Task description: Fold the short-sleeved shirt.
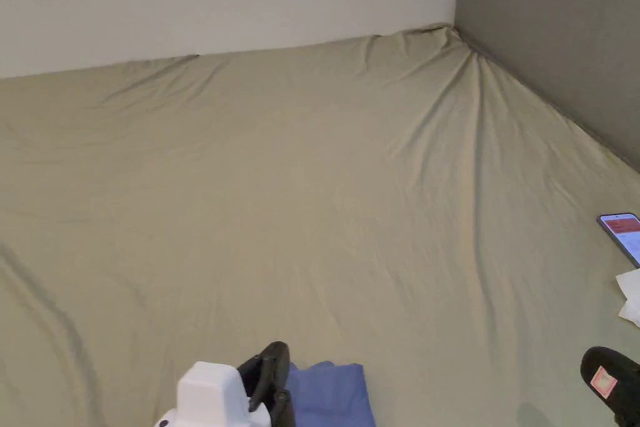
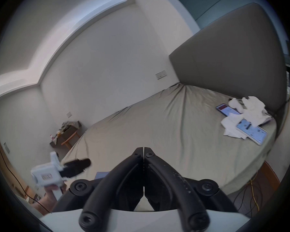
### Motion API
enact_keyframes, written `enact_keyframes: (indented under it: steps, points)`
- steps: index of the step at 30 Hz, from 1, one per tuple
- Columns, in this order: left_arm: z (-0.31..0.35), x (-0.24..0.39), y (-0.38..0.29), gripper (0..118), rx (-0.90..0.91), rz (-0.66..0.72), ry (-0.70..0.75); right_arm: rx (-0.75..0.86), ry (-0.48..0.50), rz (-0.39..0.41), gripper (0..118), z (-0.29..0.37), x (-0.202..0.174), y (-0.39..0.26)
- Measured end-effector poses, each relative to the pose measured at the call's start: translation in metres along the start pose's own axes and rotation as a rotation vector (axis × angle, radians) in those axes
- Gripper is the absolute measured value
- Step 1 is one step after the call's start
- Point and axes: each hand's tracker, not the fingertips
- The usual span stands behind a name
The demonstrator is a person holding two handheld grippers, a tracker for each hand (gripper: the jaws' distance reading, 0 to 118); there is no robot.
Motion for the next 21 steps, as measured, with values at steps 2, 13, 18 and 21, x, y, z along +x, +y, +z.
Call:
enact_keyframes:
  steps: [2,13,18,21]
  points:
    - [0.026,-0.024,0.007,0,0.037,0.038,0.09,-0.042,0.044,0.055,0,-0.024,-0.015,0.002]
    - [0.123,-0.101,-0.033,0,0.03,0.337,0.395,-0.63,0.21,0.298,0,-0.212,-0.085,-0.079]
    - [0.138,-0.111,-0.048,0,0.023,0.427,0.402,-0.889,0.117,0.348,0,-0.243,-0.078,-0.131]
    - [0.119,-0.136,-0.044,3,-0.062,0.5,0.249,-0.859,0.124,0.3,0,-0.242,-0.075,-0.124]
